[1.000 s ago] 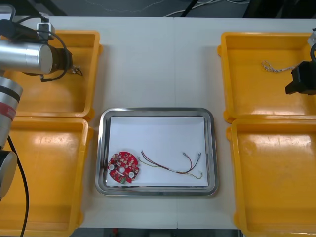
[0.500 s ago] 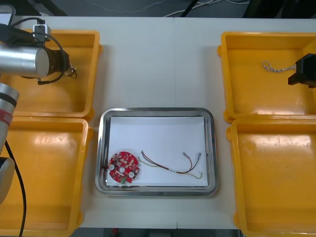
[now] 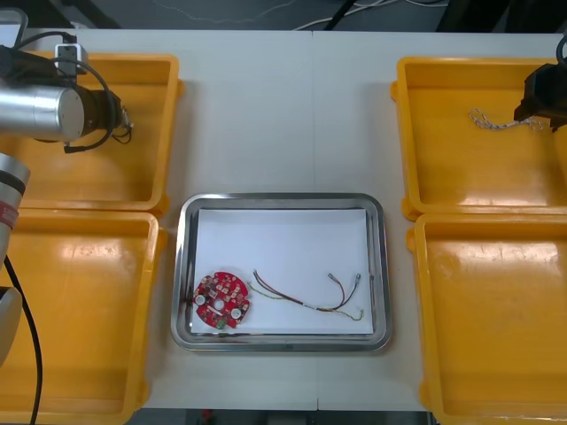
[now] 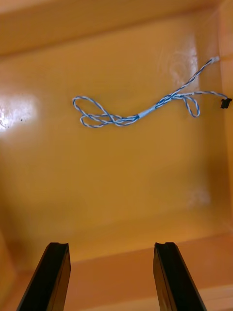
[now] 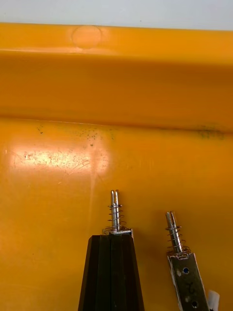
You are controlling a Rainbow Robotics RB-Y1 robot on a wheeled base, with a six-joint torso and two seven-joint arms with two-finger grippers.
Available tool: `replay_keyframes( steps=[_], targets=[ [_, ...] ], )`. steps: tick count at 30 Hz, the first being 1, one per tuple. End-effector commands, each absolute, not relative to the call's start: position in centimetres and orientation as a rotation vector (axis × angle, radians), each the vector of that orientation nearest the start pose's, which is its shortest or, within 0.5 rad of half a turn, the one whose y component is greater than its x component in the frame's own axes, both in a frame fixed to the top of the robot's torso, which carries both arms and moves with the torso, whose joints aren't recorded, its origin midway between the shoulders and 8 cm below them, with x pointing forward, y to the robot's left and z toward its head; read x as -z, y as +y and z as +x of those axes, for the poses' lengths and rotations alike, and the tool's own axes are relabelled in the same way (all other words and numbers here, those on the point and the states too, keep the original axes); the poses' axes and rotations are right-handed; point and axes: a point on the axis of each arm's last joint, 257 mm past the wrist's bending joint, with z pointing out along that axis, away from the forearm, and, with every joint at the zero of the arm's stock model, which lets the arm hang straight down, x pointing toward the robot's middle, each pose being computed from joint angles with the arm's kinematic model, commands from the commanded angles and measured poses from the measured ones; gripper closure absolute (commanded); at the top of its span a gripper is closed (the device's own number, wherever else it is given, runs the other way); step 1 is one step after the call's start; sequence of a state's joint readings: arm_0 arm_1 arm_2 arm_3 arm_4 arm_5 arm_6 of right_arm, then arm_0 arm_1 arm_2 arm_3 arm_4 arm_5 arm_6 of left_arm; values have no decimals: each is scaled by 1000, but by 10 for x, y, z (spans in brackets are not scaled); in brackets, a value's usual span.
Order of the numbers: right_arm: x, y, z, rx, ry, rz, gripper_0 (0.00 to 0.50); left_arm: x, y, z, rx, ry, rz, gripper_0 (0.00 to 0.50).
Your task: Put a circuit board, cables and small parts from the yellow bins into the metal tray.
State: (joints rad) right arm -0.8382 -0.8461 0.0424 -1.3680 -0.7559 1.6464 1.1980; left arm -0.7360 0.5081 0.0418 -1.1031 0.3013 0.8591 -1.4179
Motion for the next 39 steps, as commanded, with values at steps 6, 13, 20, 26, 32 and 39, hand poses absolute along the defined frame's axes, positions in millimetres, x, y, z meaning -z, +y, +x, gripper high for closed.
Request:
replay_keyframes(
  steps=[6, 13, 20, 26, 32, 39],
  targets=[
    [36, -392, 604, 56, 2478, 228, 7, 142, 397, 669, -174, 2102, -43, 95],
    [29, -394, 637, 46, 2418, 266, 5, 141, 397, 669, -164, 2101, -37, 41],
    [34, -394, 661, 57, 2360, 269, 7, 139, 397, 670, -166, 2100, -33, 41],
    [51, -396, 676, 56, 2327, 291, 6, 142, 398, 669, -178, 2106, -30, 59],
    [73, -398, 684, 51, 2312, 321, 6, 145, 396, 668, -174, 2118, -29, 63],
    [101, -387, 687, 20, 2336, 335, 4, 147, 387, 669, -159, 2119, -24, 86]
  ],
)
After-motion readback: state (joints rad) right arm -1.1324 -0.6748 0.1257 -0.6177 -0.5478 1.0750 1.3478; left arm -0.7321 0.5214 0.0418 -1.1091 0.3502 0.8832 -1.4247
